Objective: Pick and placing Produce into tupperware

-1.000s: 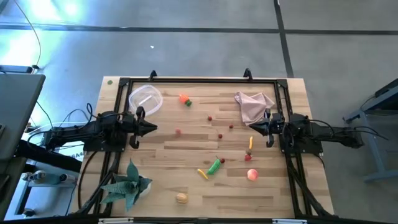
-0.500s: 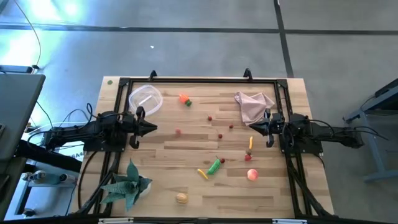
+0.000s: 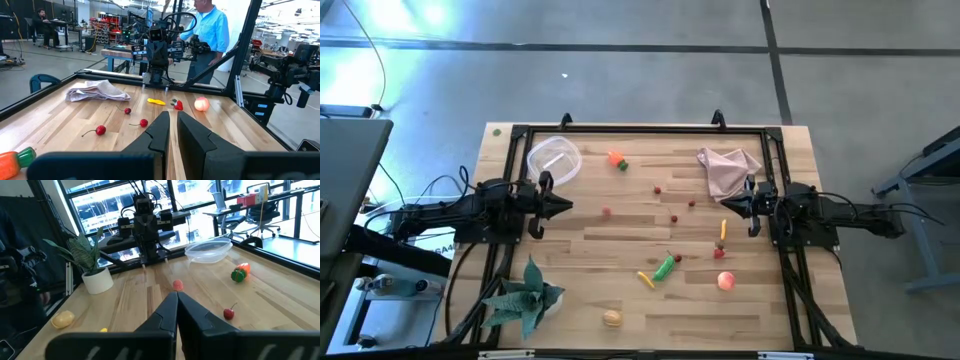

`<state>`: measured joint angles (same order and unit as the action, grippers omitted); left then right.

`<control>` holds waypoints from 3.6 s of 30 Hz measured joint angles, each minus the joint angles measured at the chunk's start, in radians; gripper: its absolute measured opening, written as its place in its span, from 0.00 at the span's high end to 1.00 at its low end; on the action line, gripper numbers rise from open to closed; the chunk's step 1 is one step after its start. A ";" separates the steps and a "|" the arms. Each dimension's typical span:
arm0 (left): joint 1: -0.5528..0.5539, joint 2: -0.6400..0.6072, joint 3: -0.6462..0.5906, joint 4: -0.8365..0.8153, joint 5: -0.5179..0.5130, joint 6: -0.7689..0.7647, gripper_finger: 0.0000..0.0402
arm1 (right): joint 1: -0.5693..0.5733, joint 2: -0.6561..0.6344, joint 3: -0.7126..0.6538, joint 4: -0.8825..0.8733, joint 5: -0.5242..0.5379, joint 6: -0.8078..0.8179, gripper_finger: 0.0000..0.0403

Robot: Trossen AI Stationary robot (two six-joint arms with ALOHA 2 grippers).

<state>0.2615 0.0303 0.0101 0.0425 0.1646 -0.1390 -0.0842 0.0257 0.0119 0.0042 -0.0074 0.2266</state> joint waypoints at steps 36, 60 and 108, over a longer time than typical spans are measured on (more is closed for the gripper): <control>0.000 0.000 0.000 0.000 0.000 0.000 0.94 | 0.000 0.000 0.000 0.000 0.000 0.000 1.00; 0.000 0.000 0.000 0.008 0.000 0.002 0.94 | -0.001 0.000 0.000 0.008 0.033 0.044 1.00; 0.213 1.023 1.247 -0.838 -0.603 -0.102 0.94 | 0.000 0.000 0.000 0.377 0.105 0.028 1.00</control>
<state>0.4740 1.0529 1.2573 -0.7953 -0.4379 -0.2407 -0.0847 0.0261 0.0116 0.3808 0.0980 0.2548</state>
